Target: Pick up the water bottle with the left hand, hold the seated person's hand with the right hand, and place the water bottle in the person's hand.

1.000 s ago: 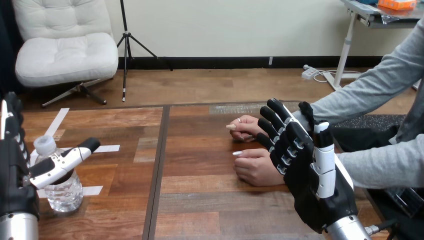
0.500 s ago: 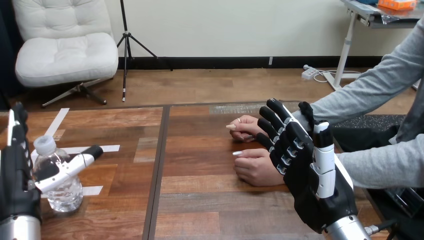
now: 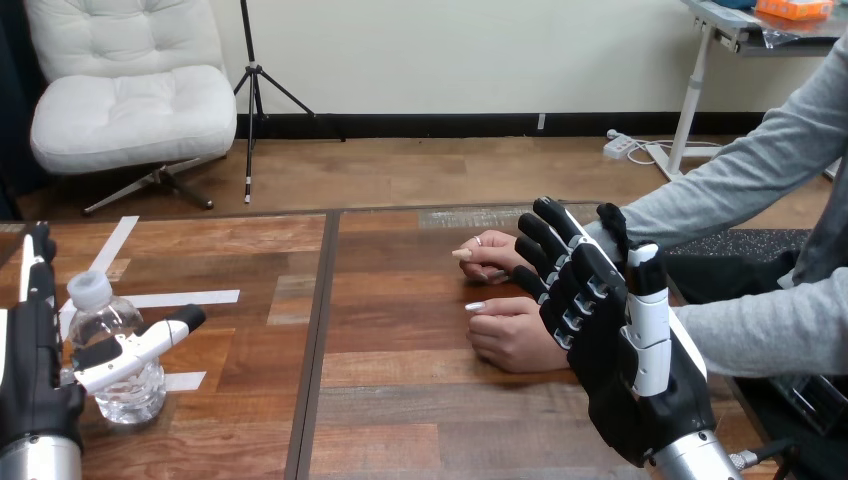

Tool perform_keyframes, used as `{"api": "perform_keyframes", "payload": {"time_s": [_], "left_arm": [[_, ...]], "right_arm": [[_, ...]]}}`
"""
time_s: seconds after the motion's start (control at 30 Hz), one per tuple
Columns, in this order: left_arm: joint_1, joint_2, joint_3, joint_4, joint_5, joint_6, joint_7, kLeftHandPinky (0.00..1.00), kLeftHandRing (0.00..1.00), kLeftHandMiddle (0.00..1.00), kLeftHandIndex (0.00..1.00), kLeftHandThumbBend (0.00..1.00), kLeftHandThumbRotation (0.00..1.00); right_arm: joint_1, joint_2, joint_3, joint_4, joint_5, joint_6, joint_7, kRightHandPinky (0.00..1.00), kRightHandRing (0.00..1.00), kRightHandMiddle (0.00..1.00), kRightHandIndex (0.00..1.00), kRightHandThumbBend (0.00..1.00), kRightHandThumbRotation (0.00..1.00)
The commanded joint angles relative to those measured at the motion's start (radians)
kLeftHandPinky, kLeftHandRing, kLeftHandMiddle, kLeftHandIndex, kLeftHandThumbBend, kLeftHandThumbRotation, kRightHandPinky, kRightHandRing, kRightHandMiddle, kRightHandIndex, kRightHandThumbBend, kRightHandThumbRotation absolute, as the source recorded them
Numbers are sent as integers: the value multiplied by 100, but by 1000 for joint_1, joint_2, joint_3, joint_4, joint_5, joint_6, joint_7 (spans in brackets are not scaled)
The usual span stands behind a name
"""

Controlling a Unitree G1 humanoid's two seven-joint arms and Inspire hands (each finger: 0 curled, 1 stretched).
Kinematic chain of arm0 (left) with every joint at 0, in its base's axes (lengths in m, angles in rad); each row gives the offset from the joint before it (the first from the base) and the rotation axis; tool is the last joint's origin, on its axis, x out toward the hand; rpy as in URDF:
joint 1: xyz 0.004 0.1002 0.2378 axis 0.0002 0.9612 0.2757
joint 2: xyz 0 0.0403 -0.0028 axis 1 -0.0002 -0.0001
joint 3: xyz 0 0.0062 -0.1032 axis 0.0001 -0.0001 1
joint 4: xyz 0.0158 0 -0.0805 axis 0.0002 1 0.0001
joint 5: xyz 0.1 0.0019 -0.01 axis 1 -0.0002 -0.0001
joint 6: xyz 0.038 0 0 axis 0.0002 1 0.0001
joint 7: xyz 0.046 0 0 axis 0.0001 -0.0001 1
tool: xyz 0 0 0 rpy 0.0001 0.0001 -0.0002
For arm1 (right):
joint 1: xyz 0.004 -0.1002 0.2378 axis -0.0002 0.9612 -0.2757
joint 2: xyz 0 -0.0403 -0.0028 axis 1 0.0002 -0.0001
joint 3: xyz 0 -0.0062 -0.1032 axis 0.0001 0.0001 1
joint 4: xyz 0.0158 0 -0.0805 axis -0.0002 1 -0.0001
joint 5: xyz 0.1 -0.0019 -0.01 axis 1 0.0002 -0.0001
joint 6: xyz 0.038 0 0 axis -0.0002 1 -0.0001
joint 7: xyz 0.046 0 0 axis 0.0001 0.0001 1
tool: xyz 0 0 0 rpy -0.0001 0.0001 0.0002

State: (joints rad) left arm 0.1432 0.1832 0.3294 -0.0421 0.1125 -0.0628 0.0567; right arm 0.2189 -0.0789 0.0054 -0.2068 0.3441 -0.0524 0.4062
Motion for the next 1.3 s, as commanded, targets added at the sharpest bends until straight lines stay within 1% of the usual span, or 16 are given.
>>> {"api": "perform_keyframes", "payload": {"time_s": [0.0,0.3,0.4,0.6,0.8,1.03,1.27], "left_arm": [[-70,38,-16,8,18,10,11,100,100,100,100,100,0],[-81,41,-13,41,8,-5,8,100,100,100,100,99,0],[-87,43,-13,53,12,2,12,100,100,100,100,99,0],[-97,44,-11,78,0,3,6,100,100,100,100,97,0],[-111,43,-13,93,13,38,20,100,100,100,100,97,2],[-137,27,-1,120,-25,79,20,100,100,100,100,95,3],[-166,26,-6,171,-25,85,43,100,100,100,100,91,5]], "right_arm": [[-55,2,2,-37,16,-13,6,100,99,97,97,80,100],[-55,2,2,-39,16,-9,4,100,99,97,97,80,100],[-57,2,3,-35,17,-12,6,100,99,97,97,80,100],[-57,3,2,-37,18,-7,3,100,99,97,97,81,100],[-58,5,1,-35,19,-8,1,100,99,97,96,81,100],[-58,3,1,-33,20,-12,6,100,99,97,96,81,100],[-60,0,1,-30,20,-17,11,100,99,97,96,81,100]]}}
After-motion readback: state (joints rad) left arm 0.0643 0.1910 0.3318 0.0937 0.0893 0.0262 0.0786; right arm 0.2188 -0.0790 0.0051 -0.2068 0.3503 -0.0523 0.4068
